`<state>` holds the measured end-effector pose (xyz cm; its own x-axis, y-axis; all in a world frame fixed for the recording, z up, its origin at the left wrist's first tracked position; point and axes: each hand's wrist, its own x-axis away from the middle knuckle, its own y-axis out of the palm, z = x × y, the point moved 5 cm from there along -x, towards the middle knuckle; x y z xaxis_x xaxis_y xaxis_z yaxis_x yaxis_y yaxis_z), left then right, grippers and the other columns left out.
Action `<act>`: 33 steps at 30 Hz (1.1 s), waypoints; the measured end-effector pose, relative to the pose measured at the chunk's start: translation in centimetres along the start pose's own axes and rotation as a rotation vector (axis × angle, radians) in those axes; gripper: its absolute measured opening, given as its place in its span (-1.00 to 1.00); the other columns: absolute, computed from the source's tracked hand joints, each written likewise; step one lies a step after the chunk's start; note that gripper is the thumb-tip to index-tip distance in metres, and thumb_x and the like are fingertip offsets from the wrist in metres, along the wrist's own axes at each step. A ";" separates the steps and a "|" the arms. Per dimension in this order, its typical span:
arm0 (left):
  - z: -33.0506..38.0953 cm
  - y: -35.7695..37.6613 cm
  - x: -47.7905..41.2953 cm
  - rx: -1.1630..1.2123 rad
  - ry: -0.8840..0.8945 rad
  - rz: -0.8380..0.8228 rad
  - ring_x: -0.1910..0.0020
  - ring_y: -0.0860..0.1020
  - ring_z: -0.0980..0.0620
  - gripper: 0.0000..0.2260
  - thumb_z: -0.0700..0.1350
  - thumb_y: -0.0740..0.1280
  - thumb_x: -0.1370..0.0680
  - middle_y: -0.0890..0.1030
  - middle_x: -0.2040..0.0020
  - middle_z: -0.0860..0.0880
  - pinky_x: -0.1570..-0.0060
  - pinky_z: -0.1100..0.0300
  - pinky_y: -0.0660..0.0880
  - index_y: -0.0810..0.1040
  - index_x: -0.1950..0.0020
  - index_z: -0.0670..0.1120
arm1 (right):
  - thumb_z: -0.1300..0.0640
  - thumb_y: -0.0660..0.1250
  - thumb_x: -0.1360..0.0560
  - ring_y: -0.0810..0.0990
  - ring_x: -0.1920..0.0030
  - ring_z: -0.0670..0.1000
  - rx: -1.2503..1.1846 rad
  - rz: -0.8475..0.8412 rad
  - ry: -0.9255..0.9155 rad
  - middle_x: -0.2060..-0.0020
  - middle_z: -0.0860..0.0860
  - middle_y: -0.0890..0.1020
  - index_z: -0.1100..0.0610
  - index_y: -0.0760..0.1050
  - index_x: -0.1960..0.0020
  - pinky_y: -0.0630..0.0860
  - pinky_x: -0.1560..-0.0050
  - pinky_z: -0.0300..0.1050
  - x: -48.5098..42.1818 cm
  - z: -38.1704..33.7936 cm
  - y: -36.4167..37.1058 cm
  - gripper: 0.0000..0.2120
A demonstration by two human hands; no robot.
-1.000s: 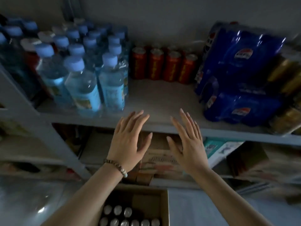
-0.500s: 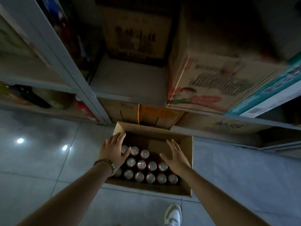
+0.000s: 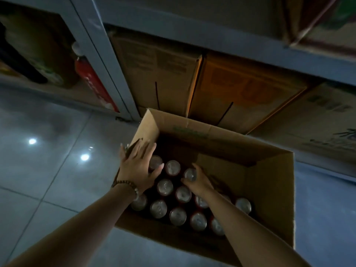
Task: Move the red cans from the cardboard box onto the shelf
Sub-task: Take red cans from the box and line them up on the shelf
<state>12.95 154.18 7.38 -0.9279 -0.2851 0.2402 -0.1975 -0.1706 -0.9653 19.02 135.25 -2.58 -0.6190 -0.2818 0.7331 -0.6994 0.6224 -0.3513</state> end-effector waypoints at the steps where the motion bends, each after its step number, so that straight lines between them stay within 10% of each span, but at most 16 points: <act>1: -0.1 0.5 -0.2 -0.015 0.002 0.016 -0.47 0.19 -0.05 -0.34 0.30 -0.09 -0.44 0.30 -0.45 -0.03 -0.37 -0.28 0.05 0.26 -0.45 0.01 | 0.08 0.40 -0.48 0.32 -0.41 0.10 -0.024 -0.002 0.000 -0.47 0.07 0.24 -0.02 0.05 -0.52 0.38 -0.31 -0.03 -1.2 0.6 0.7 -0.25; 6: -0.4 1.3 -0.2 -0.043 0.041 0.105 -0.36 0.38 -0.08 -0.41 0.28 0.03 -0.46 0.47 -0.34 -0.04 -0.20 -0.23 0.33 0.39 -0.37 -0.01 | 0.12 0.46 -0.41 0.47 -0.27 0.11 0.084 0.178 -0.037 -0.31 0.07 0.43 0.01 0.25 -0.39 0.47 -0.18 -0.02 -3.5 2.2 1.3 -0.37; 13: 1.2 -4.0 1.9 0.084 0.002 -0.043 -0.52 -0.13 -0.01 -0.24 0.36 -0.18 -0.38 0.05 -0.54 0.00 -0.42 -0.15 -0.24 0.11 -0.50 0.02 | -0.12 0.48 -0.35 0.56 0.03 -0.13 -0.076 0.423 -0.158 0.00 -0.14 0.55 -0.07 0.37 -0.21 0.52 0.08 -0.21 8.1 -4.5 -8.8 -0.49; 16: 5.5 -12.7 3.8 0.463 -0.040 -0.075 -0.47 0.11 0.06 -0.34 0.40 -0.08 -0.44 0.22 -0.47 0.08 -0.45 0.03 0.01 0.12 -0.47 0.13 | -0.10 0.45 -0.39 0.56 0.16 -0.21 -0.121 0.391 -0.281 0.11 -0.16 0.55 -0.11 0.34 -0.11 0.46 0.26 -0.34 16.5 -11.0 -15.1 -0.61; 19: 11.3 -24.6 5.7 1.104 -0.138 -0.193 -0.15 0.46 0.15 -0.58 0.23 0.14 -0.51 0.49 -0.22 0.06 -0.05 0.52 0.26 0.25 -0.35 0.20 | -0.24 0.40 -0.31 0.61 0.15 -0.07 -0.222 0.361 -0.443 0.16 -0.09 0.59 -0.13 0.37 -0.04 0.59 0.16 -0.13 26.2 -18.7 -21.2 -0.60; 21: 14.4 -32.4 6.4 1.435 -0.093 -0.209 0.05 0.57 0.24 -0.66 0.11 0.19 -0.51 0.57 -0.14 0.03 0.12 0.39 0.49 0.30 -0.28 0.18 | -0.29 0.38 -0.25 0.63 0.14 -0.08 -0.266 0.351 -0.520 0.16 -0.13 0.62 -0.15 0.41 -0.01 0.60 0.09 -0.06 32.7 -24.1 -25.2 -0.59; 33: 22.2 -67.1 8.8 1.284 0.500 0.085 0.00 0.60 0.21 -0.46 0.14 0.51 -0.24 0.56 -0.07 0.10 0.09 0.28 0.57 0.38 -0.15 0.18 | -0.18 0.36 -0.29 0.63 0.01 -0.17 -0.274 0.361 -0.780 -0.06 -0.07 0.60 -0.08 0.41 -0.21 0.56 0.07 -0.24 57.3 -46.1 -41.9 -0.48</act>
<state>25.02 142.17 76.55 -0.9901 -0.0190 -0.1394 0.0386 -0.9895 -0.1392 29.31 126.64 81.01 -0.9208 -0.3888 -0.0329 -0.3678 0.8930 -0.2595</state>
